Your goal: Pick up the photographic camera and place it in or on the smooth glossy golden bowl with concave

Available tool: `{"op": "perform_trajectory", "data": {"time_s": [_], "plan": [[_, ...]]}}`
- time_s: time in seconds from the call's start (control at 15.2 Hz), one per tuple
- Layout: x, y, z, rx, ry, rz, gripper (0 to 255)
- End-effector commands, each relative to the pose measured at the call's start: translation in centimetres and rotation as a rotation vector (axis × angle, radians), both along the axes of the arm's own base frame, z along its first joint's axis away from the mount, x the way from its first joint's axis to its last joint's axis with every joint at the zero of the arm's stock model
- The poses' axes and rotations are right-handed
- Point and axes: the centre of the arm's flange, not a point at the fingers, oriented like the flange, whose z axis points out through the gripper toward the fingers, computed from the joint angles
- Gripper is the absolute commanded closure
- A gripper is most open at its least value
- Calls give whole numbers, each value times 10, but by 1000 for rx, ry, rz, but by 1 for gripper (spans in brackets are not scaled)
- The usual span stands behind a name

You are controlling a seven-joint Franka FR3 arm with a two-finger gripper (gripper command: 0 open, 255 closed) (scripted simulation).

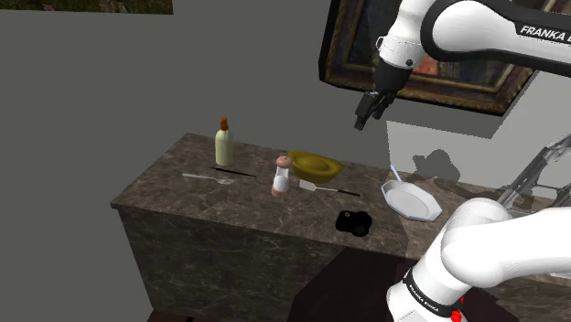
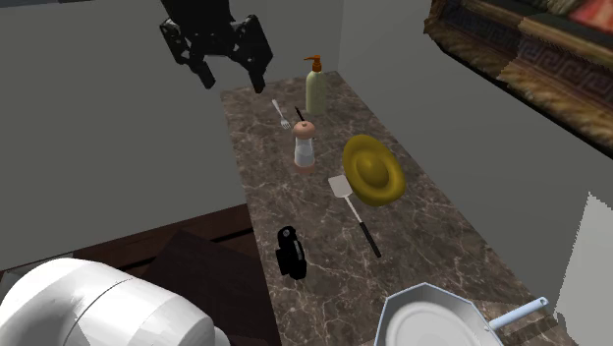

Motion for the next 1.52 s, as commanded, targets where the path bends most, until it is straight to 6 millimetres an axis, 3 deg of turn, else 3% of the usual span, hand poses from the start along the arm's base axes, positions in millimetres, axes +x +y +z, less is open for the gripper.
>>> {"op": "perform_trajectory", "data": {"time_s": [0.0,1.45], "plan": [[0,0,0,0,0,0,0],[17,-60,-282,0,199,355,0]]}}
